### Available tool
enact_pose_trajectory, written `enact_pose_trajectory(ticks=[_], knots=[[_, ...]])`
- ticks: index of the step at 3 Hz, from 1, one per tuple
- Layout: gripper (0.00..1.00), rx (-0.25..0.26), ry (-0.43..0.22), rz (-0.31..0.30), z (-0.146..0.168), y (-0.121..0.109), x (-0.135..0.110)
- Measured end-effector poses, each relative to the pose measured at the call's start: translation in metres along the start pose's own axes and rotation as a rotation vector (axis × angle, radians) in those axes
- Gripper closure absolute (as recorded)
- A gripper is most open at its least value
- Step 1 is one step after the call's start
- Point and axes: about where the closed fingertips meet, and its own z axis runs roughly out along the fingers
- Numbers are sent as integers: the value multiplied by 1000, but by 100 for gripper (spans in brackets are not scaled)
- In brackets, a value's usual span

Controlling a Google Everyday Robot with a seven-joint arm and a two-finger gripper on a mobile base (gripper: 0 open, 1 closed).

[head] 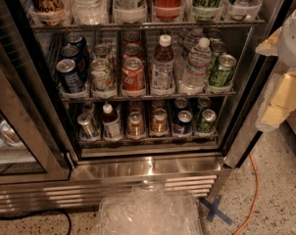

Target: Pick water bottle from middle shelf of fridge

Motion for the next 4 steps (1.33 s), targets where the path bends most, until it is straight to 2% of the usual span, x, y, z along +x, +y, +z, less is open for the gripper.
enact_pose_trajectory(ticks=[1, 2, 3, 4], knots=[[0, -21, -79, 26, 2, 3, -6], [0, -26, -254, 92, 7, 9, -11], [0, 12, -438, 157, 13, 25, -26], [0, 58, -592, 223, 24, 50, -52]])
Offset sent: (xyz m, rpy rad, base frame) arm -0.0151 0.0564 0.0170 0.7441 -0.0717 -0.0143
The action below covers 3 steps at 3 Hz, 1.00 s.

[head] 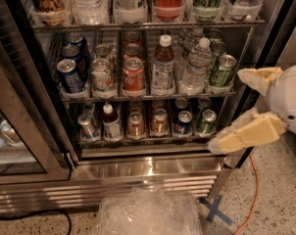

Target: Pick water bottle from middle shelf of fridge

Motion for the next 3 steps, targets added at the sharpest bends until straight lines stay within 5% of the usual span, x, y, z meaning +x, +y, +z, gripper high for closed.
enact_pose_trajectory(ticks=[1, 2, 3], knots=[[0, 47, -183, -22, 22, 10, -37], [0, 29, -362, -33, 38, 32, -83], [0, -12, -443, -31, 41, 50, -121]])
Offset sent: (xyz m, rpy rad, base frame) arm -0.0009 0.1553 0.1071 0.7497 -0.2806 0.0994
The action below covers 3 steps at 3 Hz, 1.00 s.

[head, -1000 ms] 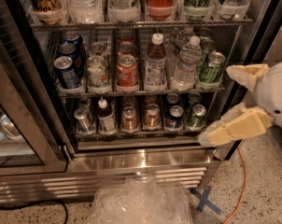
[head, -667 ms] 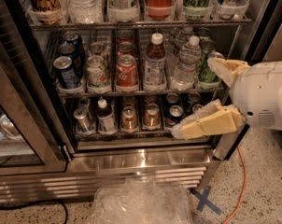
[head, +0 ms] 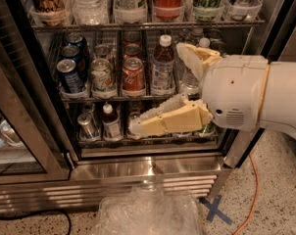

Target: Pick water bottle from middle shelf of fridge

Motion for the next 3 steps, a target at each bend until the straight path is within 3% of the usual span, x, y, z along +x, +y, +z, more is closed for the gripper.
enact_pose_trajectory(ticks=[1, 2, 3], knots=[[0, 5, 14, -9, 3, 0, 0], [0, 58, 20, -70, 9, -17, 17], [0, 139, -26, -126, 7, -40, 39]])
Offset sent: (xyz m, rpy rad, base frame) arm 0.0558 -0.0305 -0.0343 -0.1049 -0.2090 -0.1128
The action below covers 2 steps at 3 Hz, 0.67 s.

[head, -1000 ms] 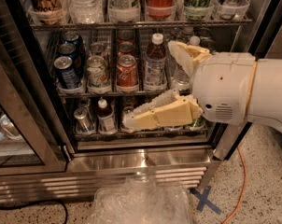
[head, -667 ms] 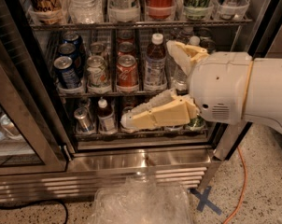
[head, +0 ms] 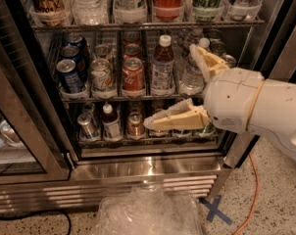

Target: Pick water bottle from middle shelf of fridge

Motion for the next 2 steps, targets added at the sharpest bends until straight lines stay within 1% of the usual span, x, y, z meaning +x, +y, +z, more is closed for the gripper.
enact_pose_trajectory(ticks=[1, 2], knots=[[0, 55, -32, -81, 3, -13, 21], [0, 98, -65, -130, 12, -27, 45]])
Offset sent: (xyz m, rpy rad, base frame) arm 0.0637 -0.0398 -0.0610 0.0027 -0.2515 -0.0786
